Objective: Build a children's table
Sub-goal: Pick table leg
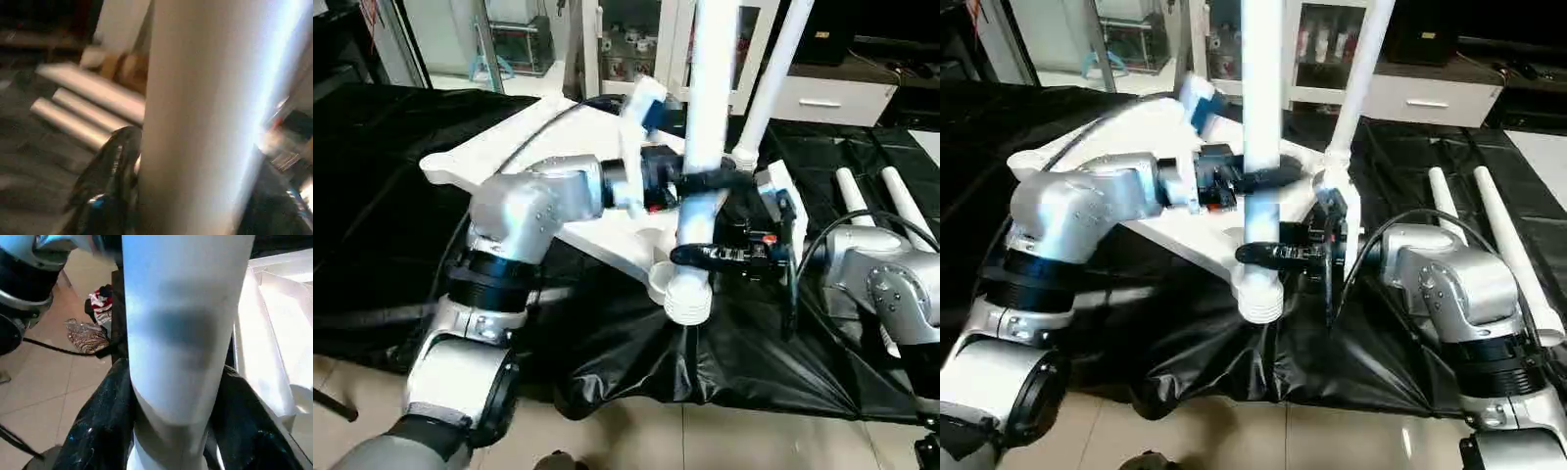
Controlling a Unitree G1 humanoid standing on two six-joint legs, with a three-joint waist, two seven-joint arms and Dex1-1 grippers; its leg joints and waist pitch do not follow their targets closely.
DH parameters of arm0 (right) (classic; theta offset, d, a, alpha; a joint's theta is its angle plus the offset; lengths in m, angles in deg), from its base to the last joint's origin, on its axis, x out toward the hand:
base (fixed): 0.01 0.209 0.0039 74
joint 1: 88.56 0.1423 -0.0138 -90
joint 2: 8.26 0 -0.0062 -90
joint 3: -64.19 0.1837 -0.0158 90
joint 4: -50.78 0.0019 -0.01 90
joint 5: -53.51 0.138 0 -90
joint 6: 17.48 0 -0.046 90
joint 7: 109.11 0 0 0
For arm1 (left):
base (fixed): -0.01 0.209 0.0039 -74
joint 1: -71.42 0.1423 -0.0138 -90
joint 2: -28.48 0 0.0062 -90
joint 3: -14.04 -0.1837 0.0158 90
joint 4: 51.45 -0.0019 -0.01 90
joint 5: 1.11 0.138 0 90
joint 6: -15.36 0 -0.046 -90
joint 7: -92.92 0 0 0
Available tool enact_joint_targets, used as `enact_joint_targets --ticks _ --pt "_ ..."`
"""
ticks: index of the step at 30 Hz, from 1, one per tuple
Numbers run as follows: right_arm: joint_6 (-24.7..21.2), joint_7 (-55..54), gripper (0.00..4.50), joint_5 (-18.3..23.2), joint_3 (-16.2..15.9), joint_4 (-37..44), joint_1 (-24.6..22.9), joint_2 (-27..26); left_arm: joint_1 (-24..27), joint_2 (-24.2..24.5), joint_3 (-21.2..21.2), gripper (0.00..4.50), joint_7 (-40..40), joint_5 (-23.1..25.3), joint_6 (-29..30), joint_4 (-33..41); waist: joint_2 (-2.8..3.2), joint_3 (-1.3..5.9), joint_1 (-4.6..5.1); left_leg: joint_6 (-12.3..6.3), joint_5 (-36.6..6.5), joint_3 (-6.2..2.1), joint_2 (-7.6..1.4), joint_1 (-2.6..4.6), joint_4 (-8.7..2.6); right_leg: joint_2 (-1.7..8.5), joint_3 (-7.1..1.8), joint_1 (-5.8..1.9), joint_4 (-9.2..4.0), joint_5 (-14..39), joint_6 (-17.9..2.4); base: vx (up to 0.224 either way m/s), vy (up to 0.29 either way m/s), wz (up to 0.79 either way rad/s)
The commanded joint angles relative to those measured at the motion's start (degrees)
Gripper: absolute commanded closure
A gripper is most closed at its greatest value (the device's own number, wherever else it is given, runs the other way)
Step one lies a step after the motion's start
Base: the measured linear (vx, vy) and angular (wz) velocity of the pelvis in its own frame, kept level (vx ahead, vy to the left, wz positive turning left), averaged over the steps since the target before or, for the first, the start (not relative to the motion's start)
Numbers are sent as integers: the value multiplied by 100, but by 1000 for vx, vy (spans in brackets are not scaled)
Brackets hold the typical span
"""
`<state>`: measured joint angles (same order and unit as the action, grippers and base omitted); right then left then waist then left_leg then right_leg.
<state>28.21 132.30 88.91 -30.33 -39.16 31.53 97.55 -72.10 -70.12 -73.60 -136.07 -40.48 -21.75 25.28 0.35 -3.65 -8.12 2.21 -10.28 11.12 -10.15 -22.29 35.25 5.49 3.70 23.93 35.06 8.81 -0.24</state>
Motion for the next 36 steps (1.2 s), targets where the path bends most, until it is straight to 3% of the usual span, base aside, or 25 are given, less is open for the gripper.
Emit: enact_joint_targets --ticks 1,3,4,5,6,8,10,11,12,13,15,16,17,18,19,20,22,23,24,25,26,27,30,34,36 --pt "67 -154 269 46 250 148 -41 -56 -201 -33 522 155 -77 -579 228 -96 -101 484 -6 -173 -768 -103 -218 99 -356 312 -199 -327 -354 1217 -1376 0 0 0" --pt "77 -291 269 101 417 119 -50 -128 -117 11 556 151 -195 -583 152 -234 -94 477 0 -214 -824 -116 -227 106 -367 307 -195 -324 -373 1318 -1319 0 0 0" --pt "63 -325 269 146 502 127 -68 -136 -48 23 559 121 -271 -544 11 -303 -87 480 -4 -208 -868 -117 -232 123 -371 304 -198 -318 -384 1421 -1263 0 0 0" --pt "63 -331 269 151 512 129 -72 -136 -41 23 562 117 -278 -539 -6 -314 -86 465 2 -195 -923 -117 -235 122 -387 299 -196 -312 -409 1534 -1211 0 0 0" --pt "70 -427 269 194 659 169 -148 -126 87 44 566 119 -396 -400 -376 -451 -45 471 -9 -149 -963 -125 -243 133 -392 310 -202 -310 -416 1583 -1173 0 0 0" --pt "78 -466 269 198 703 188 -183 -116 133 53 552 120 -435 -323 -536 -483 -57 475 -16 -115 -973 -133 -246 133 -407 306 -201 -316 -418 1553 -1124 0 0 0" --pt "259 -877 270 106 988 153 -306 -162 211 142 563 120 -564 -149 -895 -720 -52 476 -11 -73 -1021 -128 -245 147 -414 303 -201 -303 -432 1555 -1066 0 0 0" --pt "306 -976 270 68 1046 133 -320 -180 210 162 578 120 -579 -114 -971 -773 -31 481 -3 -32 -1028 -131 -237 136 -417 301 -201 -314 -426 1536 -1040 0 0 0" --pt "432 -1313 270 -59 1229 42 -347 -247 180 233 621 120 -579 27 -1236 -973 31 482 -14 -14 -1031 -145 -237 139 -422 312 -201 -308 -437 1543 -1027 0 0 0" --pt "474 -1473 270 -120 1317 3 -356 -287 154 266 643 120 -568 93 -1360 -1081 -12 480 20 34 -1067 -140 -220 132 -427 295 -192 -307 -444 1542 -988 0 0 0" --pt "690 -1775 270 -421 1386 -29 -453 -263 56 440 340 120 -299 769 -2136 -1514 -16 482 21 107 -1173 -144 -220 146 -440 294 -197 -310 -460 1684 -810 0 0 0" --pt "830 -2064 270 -659 1413 117 -619 -286 -44 655 -319 120 296 1846 -3221 -2076 45 488 5 122 -1173 -167 -227 146 -441 304 -199 -314 -452 1649 -787 0 0 0" --pt "861 -2162 270 -706 1432 209 -684 -325 -89 726 -557 120 556 2199 -3512 -2299 44 471 17 166 -1340 -166 -231 176 -460 265 -209 -276 -499 1751 -541 0 0 0" --pt "861 -2162 270 -706 1432 209 -684 -325 -89 726 -557 120 556 2199 -3512 -2299 21 469 27 178 -1373 -181 -222 161 -479 267 -207 -305 -508 1787 -453 0 0 0" --pt "893 -2346 270 -803 1422 473 -842 -409 -159 802 -922 120 1000 2802 -4228 -2807 23 495 19 211 -1311 -185 -228 153 -475 298 -203 -335 -469 1694 -476 0 0 0" --pt "893 -2346 270 -803 1422 473 -842 -409 -159 802 -922 120 1000 2802 -4228 -2807 22 500 12 189 -1266 -178 -226 155 -465 280 -210 -316 -473 1576 -430 0 0 0" --pt "890 -2534 270 -802 1394 725 -991 -534 -185 843 -1239 120 1102 3176 -4586 -3189 31 517 3 137 -1061 -181 -238 139 -456 291 -208 -315 -435 1209 -603 0 0 0" --pt "850 -2629 270 -785 1299 920 -1128 -614 -153 937 -1669 120 801 3568 -4970 -3452 50 525 18 102 -1005 -181 -234 134 -451 287 -205 -323 -407 1005 -731 0 0 0" --pt "850 -2629 270 -785 1299 920 -1128 -614 -153 937 -1669 120 801 3568 -4970 -3452 45 525 13 77 -980 -177 -238 138 -450 289 -207 -323 -408 955 -757 0 0 0" --pt "822 -2609 270 -779 1173 1043 -1270 -624 -123 1051 -2096 120 227 3898 -5291 -3692 84 528 12 60 -939 -177 -233 132 -446 306 -212 -329 -392 862 -860 0 0 0" --pt "831 -2601 270 -786 1140 1069 -1325 -628 -148 1074 -2212 120 -71 4006 -5423 -3869 118 517 15 71 -1044 -167 -239 145 -457 302 -217 -316 -402 917 -898 0 0 0" --pt "831 -2601 270 -786 1140 1069 -1325 -628 -148 1074 -2212 120 -71 4006 -5423 -3869 92 512 28 67 -1095 -161 -226 144 -459 297 -215 -315 -424 949 -918 0 0 0" --pt "795 -2493 270 -745 1086 1195 -1494 -564 -344 1035 -2245 120 -543 4128 -5720 -4447 122 493 33 148 -1434 -161 -235 156 -469 335 -216 -327 -444 1244 -1068 0 0 0" --pt "712 -2552 270 -749 1144 1353 -1588 -588 -551 1009 -2320 120 -640 4352 -6081 -5005 166 484 27 140 -1522 -175 -247 167 -477 344 -222 -322 -462 1417 -1037 0 0 0" --pt "658 -2574 270 -711 1157 1449 -1663 -566 -626 1063 -2528 120 -793 4571 -6201 -5240 151 477 32 160 -1603 -183 -260 182 -493 346 -222 -320 -466 1471 -1026 0 0 0"
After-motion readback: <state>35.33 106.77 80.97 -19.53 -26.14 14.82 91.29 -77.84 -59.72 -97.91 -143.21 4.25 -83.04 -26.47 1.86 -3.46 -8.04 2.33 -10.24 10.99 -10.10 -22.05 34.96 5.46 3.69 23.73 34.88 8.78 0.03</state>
